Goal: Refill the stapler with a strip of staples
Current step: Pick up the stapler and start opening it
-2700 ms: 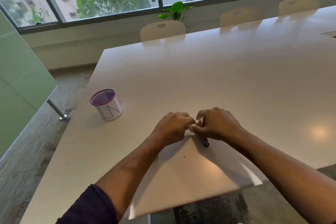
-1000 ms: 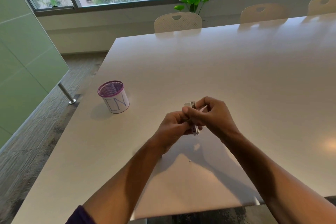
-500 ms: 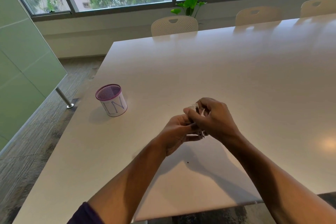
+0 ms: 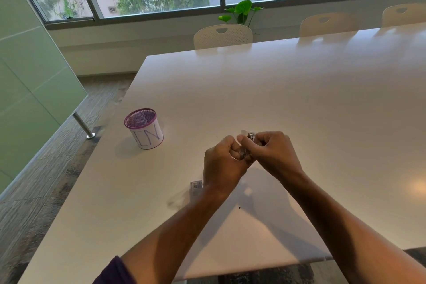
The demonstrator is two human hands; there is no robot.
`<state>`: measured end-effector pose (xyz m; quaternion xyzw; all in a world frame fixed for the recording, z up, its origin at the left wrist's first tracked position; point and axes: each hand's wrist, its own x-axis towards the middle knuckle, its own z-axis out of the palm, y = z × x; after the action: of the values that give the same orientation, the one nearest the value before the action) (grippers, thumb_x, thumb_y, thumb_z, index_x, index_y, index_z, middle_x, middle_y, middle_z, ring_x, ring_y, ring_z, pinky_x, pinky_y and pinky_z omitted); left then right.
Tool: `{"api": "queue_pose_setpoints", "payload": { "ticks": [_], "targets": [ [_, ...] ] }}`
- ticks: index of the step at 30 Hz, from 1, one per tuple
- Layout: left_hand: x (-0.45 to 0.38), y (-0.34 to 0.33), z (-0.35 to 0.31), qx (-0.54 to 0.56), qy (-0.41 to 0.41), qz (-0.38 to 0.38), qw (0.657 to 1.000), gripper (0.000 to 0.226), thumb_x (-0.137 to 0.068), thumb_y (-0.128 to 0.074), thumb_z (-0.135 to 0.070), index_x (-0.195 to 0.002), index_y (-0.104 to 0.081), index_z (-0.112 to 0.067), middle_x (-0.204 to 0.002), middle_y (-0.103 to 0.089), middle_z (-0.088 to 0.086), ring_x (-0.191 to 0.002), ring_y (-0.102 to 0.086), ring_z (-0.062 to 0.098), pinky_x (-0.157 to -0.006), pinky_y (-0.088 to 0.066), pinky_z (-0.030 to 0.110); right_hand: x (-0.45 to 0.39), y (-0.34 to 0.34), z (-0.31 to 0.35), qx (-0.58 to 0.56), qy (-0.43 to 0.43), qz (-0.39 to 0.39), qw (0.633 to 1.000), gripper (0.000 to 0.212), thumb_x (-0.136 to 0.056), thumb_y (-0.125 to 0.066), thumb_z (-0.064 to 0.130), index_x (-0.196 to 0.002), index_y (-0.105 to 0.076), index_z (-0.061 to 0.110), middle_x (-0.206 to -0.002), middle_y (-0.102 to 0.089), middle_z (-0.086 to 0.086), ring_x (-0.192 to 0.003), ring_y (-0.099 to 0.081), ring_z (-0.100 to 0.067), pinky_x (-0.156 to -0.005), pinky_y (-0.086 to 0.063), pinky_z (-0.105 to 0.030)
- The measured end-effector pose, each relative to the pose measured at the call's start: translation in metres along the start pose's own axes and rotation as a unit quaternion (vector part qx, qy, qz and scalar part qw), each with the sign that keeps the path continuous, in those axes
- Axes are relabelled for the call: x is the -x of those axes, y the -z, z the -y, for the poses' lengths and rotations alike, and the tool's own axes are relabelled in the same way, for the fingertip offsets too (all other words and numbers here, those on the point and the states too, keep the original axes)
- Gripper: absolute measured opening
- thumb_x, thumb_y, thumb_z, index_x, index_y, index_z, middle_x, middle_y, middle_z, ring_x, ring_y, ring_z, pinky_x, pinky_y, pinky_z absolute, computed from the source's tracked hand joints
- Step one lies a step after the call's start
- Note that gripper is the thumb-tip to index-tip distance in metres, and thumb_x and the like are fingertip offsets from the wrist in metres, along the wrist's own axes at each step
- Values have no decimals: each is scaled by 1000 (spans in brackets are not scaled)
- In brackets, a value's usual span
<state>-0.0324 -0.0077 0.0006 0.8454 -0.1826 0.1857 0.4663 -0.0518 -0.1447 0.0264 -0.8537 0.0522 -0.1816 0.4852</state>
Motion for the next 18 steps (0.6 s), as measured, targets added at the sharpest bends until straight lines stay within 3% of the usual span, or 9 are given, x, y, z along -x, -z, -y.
{"api": "queue_pose_setpoints", "payload": {
  "ticks": [2,5,9,11,14,18],
  "targets": [
    [0,0,0,18,4,21,1000,33,-75,-89,-28,-76,-57,-20,-67,-61,-13,-56,-59,-1,-52,-47,9,0,-1,-1,21,5,-14,1000,55,-87,-68,52,-55,-59,8,-52,-62,-6,-49,-53,-19,-53,-47,-41],
    [1,0,1,67,39,59,995,26,-78,-86,-17,-80,-60,-17,-76,-71,-2,-64,-70,12,-57,-62,29,1,-2,-5,48,14,-17,999,53,-84,-65,53,-60,-63,6,-57,-66,-9,-58,-62,-29,-55,-51,-46],
    [-5,5,2,203,140,117,962,23,-82,-83,-13,-96,-65,-14,-85,-76,10,-73,-77,24,-69,-65,48,1,4,-6,-5,31,4,999,43,-89,-68,53,-71,-74,14,-71,-70,-1,-64,-61,-15,-58,-49,-34],
    [-10,10,1,260,176,154,937,27,-83,-83,-13,-101,-64,-11,-90,-76,17,-79,-78,31,-78,-64,50,2,5,-5,-57,25,20,998,34,-93,-66,48,-82,-79,18,-82,-72,1,-74,-63,-16,-65,-52,-34],
    [-12,14,1,271,184,209,921,28,-84,-81,-14,-105,-64,-4,-95,-77,20,-84,-78,32,-83,-64,46,3,5,-9,-106,8,19,994,34,-94,-69,39,-79,-75,8,-72,-63,-13,-66,-56,-27,-62,-49,-35],
    [-13,17,1,301,188,208,912,30,-90,-76,-13,-114,-63,1,-99,-78,19,-89,-78,32,-84,-63,47,5,4,-9,-144,-10,10,990,28,-91,-73,31,-77,-70,7,-66,-60,-13,-62,-54,-20,-59,-48,-30]
  ]
}}
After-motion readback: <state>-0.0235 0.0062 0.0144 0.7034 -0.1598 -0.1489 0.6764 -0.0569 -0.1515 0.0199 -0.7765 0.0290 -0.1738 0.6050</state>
